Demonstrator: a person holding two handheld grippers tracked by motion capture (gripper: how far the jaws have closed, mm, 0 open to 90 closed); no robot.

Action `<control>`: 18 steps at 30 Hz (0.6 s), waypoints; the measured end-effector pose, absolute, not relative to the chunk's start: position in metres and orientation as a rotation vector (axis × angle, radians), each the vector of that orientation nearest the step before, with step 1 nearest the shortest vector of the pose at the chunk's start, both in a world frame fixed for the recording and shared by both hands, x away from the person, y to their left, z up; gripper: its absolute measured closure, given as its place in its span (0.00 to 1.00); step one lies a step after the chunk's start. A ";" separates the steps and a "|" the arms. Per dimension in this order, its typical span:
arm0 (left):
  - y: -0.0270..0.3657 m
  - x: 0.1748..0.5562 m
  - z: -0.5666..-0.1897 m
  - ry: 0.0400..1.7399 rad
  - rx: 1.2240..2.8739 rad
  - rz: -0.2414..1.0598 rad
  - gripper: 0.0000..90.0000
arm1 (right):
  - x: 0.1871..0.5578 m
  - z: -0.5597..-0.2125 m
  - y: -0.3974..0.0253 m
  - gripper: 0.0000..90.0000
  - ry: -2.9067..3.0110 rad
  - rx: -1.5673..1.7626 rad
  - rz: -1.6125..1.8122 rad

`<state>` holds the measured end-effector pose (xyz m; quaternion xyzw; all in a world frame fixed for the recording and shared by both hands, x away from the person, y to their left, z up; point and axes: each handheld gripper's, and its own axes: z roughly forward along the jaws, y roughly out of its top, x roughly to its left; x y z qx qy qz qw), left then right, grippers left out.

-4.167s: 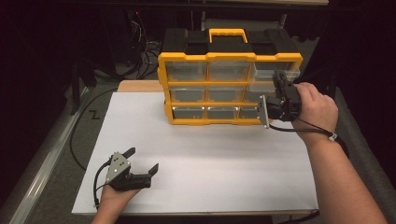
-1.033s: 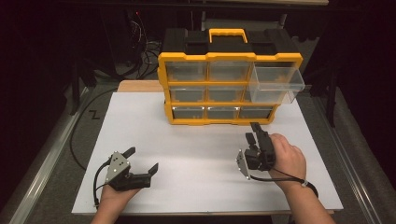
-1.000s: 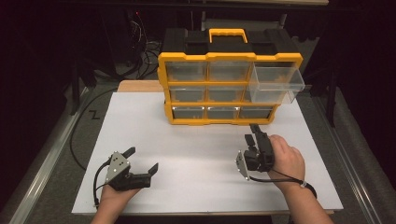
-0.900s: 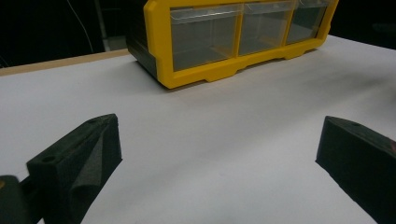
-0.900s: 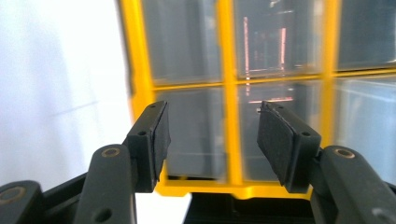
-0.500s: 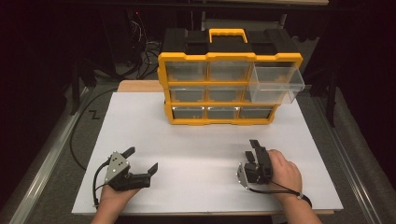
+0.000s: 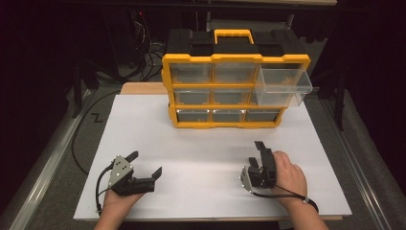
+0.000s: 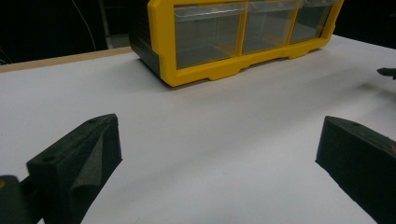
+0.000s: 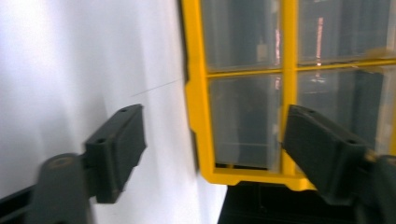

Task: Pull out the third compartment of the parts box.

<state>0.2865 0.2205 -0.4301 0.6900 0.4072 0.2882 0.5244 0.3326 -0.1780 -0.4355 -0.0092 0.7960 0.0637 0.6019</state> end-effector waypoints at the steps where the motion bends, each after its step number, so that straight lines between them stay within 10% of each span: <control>1: 0.220 0.286 -0.430 0.975 1.652 0.691 0.01 | 0.333 -0.437 -0.177 0.22 1.851 -0.014 0.143; 7: 0.221 0.287 -0.431 0.983 1.650 0.695 0.01 | 0.335 -0.442 -0.178 0.01 1.852 -0.022 0.118; 18: 0.222 0.286 -0.432 1.002 1.646 0.701 0.01 | 0.330 -0.436 -0.182 0.01 1.793 0.011 0.186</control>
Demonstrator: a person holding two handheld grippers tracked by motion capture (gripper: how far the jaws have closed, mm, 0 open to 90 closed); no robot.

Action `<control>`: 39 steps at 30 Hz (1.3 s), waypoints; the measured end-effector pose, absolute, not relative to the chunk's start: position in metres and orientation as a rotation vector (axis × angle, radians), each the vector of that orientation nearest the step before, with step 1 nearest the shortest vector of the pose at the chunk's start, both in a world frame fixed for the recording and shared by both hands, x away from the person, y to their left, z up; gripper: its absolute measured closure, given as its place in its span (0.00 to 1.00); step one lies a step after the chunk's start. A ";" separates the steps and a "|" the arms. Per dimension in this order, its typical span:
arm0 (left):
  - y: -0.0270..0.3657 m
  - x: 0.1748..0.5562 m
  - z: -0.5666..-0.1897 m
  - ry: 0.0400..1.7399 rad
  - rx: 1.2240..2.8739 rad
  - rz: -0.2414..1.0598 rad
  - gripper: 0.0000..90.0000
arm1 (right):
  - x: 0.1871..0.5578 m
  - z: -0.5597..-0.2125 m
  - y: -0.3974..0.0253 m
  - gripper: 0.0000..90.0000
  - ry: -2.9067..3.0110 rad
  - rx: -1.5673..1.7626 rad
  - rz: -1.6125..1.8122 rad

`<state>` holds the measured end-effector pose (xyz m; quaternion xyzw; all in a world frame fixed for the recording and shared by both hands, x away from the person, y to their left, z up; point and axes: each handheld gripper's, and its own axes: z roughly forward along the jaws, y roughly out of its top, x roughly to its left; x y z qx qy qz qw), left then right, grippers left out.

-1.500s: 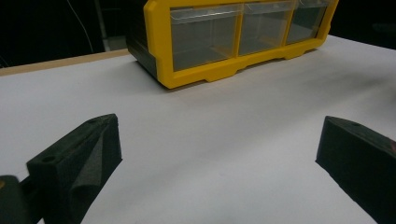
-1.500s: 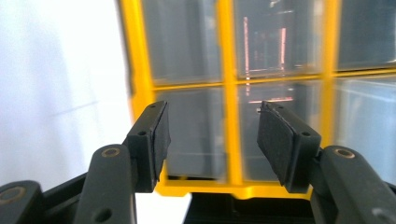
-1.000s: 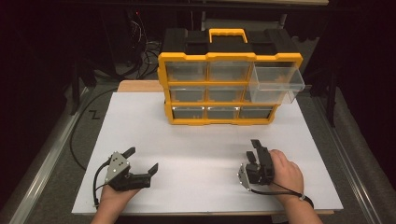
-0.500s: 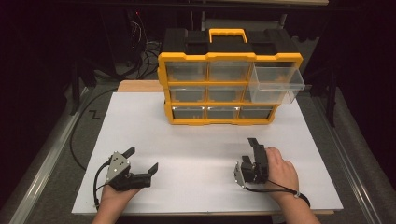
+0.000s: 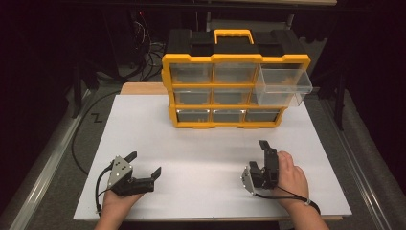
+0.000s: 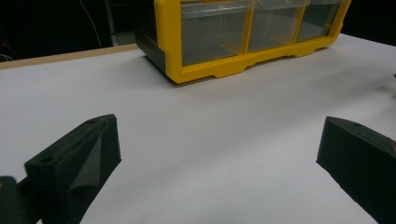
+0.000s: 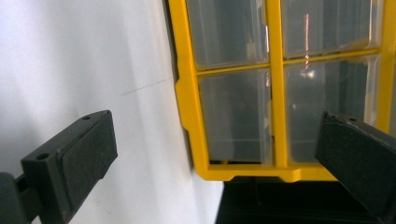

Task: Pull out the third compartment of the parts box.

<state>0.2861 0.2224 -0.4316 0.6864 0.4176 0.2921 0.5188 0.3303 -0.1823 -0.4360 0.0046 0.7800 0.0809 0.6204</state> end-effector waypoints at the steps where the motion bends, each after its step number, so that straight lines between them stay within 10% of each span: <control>1: 0.223 0.286 -0.432 1.001 1.645 0.707 0.00 | 0.330 -0.436 -0.183 0.01 1.800 0.025 0.197; 39: 0.230 0.289 -0.429 1.010 1.610 0.682 0.01 | 0.326 -0.418 -0.252 0.03 1.821 1.117 1.326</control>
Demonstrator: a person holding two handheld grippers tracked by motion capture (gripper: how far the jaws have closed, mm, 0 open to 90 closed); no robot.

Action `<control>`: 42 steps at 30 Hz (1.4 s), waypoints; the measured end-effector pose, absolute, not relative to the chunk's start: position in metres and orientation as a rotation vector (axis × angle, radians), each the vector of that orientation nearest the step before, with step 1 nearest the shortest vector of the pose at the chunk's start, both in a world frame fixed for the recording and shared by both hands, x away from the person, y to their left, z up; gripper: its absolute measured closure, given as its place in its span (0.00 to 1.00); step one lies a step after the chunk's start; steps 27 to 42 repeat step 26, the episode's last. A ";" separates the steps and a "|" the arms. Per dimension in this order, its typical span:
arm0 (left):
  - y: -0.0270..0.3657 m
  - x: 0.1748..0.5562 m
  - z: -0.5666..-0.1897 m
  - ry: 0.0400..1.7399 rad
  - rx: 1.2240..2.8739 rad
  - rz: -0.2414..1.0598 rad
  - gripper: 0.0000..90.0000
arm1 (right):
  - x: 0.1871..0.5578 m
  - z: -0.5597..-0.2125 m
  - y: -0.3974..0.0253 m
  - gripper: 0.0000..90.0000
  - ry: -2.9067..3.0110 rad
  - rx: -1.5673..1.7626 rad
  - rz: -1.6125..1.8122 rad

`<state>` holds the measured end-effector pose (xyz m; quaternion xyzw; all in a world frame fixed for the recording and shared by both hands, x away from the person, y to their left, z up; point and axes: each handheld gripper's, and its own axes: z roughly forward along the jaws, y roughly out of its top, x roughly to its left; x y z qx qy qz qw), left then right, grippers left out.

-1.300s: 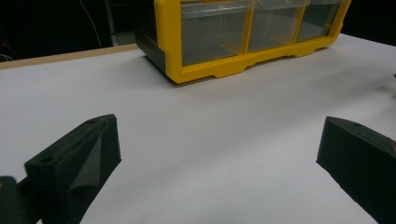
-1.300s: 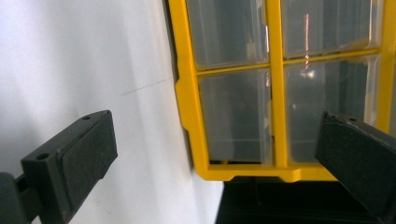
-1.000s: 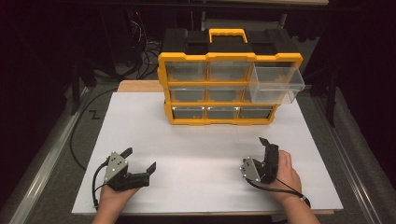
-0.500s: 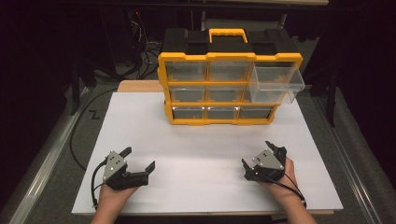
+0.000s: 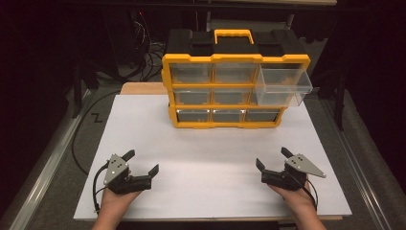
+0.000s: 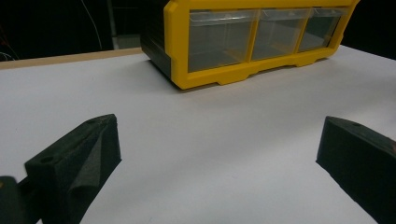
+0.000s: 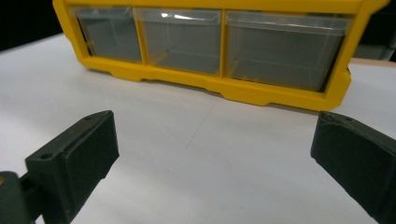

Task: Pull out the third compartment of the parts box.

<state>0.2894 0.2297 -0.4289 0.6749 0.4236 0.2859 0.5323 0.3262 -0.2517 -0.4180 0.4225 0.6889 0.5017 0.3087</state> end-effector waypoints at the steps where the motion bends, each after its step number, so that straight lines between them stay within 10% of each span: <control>1: 0.230 0.289 -0.429 1.011 1.612 0.681 0.01 | 0.325 -0.418 -0.254 0.03 1.809 1.136 1.348; 42: 0.232 0.288 -0.430 1.027 1.621 0.690 0.01 | 0.331 -0.420 -0.264 0.04 1.807 1.085 1.330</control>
